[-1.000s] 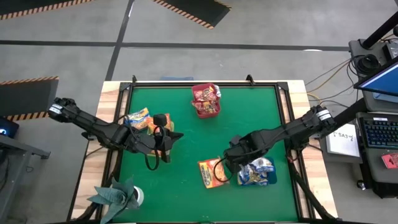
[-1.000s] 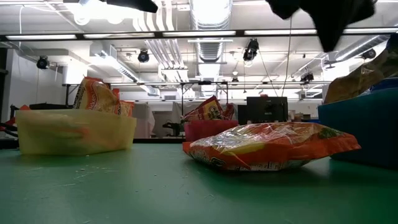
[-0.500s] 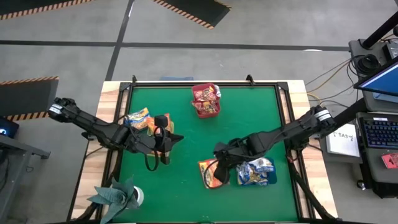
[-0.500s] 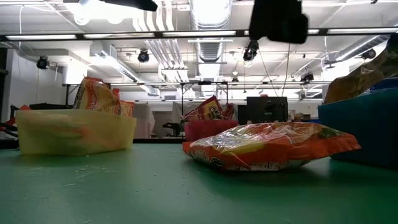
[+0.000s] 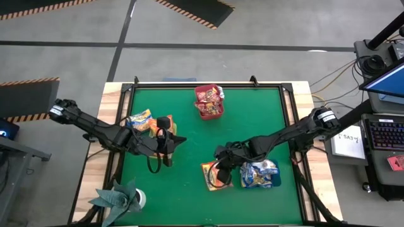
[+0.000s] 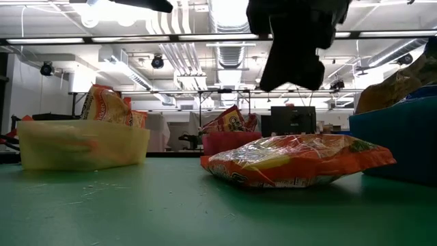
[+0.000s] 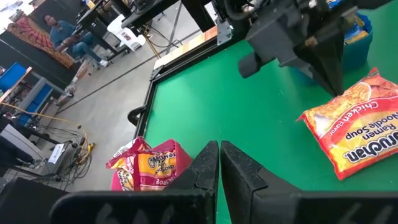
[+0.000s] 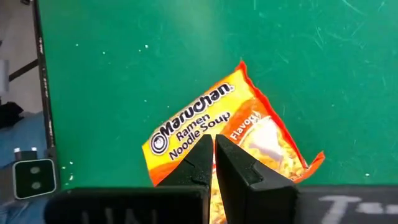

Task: Sort Maruchan noodles
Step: Put the noodle pack into the yellow bin

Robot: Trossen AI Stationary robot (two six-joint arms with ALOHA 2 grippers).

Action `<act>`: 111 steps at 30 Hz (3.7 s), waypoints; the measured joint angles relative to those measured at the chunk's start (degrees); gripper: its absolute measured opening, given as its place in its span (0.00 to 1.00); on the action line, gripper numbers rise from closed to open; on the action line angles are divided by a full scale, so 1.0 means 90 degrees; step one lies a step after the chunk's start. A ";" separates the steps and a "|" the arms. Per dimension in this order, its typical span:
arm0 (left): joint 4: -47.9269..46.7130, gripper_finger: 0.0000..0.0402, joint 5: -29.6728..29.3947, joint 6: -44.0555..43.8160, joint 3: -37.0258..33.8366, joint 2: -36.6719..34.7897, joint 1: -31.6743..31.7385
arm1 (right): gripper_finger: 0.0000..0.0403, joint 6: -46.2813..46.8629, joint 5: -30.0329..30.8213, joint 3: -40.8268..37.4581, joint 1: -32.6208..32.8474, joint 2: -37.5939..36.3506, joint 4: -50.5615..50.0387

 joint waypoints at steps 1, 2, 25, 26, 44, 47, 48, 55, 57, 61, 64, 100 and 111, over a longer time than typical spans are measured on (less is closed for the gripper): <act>0.0002 0.00 0.0000 0.0000 0.0000 0.0000 0.0000 | 0.02 0.0002 -0.0002 -0.0083 -0.0008 0.0000 0.0094; 0.0000 0.00 0.0000 -0.0002 0.0000 0.0000 0.0000 | 0.02 0.0005 -0.0006 -0.0159 -0.0010 0.0000 0.0171; -0.0024 0.00 -0.0002 -0.0074 0.0000 0.0000 0.0000 | 0.02 -0.0770 0.1231 0.0982 -0.0767 0.1700 0.0369; -0.0023 0.00 -0.0002 -0.0076 0.0000 0.0000 0.0001 | 0.02 -0.0904 0.1258 0.1029 -0.0865 0.1676 0.0390; 0.0020 0.00 0.0253 -0.0926 0.0000 0.0060 0.0002 | 0.02 -0.1822 0.0383 0.0838 -0.1209 0.0745 -0.0268; 0.0133 0.00 0.0473 -0.1091 0.0000 0.0266 0.0000 | 0.02 -0.1897 0.0401 0.0720 -0.1193 0.0736 -0.0242; 0.0196 0.00 0.0486 -0.1160 0.0000 0.0371 0.0000 | 0.02 -0.1901 0.0401 0.0661 -0.1193 0.0736 -0.0234; 0.0247 0.00 0.0498 -0.1257 0.0002 0.1315 0.0000 | 0.02 -0.1936 0.0412 0.0272 -0.1193 0.0736 -0.0234; 0.0241 0.00 0.0499 -0.1264 0.0002 0.1563 0.0009 | 0.02 -0.1907 0.0379 0.0149 -0.1193 0.0730 -0.0239; 0.0248 0.00 0.0625 -0.1308 0.0002 0.1961 0.0027 | 0.02 -0.1887 0.0369 -0.0229 -0.1193 0.0480 -0.0251; 0.0256 0.00 0.1112 -0.1426 0.0002 0.2172 0.0077 | 0.02 -0.1894 0.0372 -0.0616 -0.1193 0.0133 -0.0127; 0.0387 0.00 0.1763 -0.2452 0.0002 0.3673 0.0236 | 0.68 0.0449 0.0108 -0.2406 -0.1242 -0.0554 0.3308; 0.0502 0.00 0.1779 -0.2547 0.0002 0.3784 0.0255 | 0.81 0.0452 0.0220 -0.2394 -0.1273 -0.0134 0.3828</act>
